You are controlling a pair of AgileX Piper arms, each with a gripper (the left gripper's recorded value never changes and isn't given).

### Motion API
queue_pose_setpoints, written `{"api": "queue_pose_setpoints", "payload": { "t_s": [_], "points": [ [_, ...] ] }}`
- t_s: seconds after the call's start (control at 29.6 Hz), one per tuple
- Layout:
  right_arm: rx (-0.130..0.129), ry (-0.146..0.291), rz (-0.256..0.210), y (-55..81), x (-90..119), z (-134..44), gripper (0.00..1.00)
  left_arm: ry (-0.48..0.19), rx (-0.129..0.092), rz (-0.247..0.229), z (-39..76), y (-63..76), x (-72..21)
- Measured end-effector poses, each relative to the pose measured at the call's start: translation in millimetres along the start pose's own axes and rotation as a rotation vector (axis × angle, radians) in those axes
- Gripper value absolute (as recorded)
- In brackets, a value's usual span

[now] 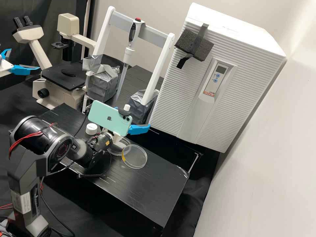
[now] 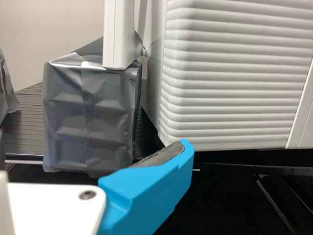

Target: Close the bottle

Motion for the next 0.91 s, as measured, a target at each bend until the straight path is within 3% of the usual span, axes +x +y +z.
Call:
{"api": "queue_pose_setpoints", "payload": {
  "t_s": [0.34, 0.47, 0.71, 0.91],
  "points": [
    [0.0, 0.0, 0.0, 0.0, 0.0, 0.0, 1.0, -0.012, 0.0, -0.002, 1.0, -0.5, -0.5],
    [0.0, 0.0, 0.0, 0.0, 0.0, 0.0, 1.0, -0.092, -0.045, -0.007, 9.4, -7.4, -8.7],
    [0.0, 0.0, 0.0, 0.0, 0.0, 0.0, 1.0, -0.317, -0.115, -0.056, 35.0, -27.6, -37.2],
    [0.0, 0.0, 0.0, 0.0, 0.0, 0.0, 1.0, -0.359, -0.183, -0.147, 42.0, -42.4, -62.7]
  ]
}}
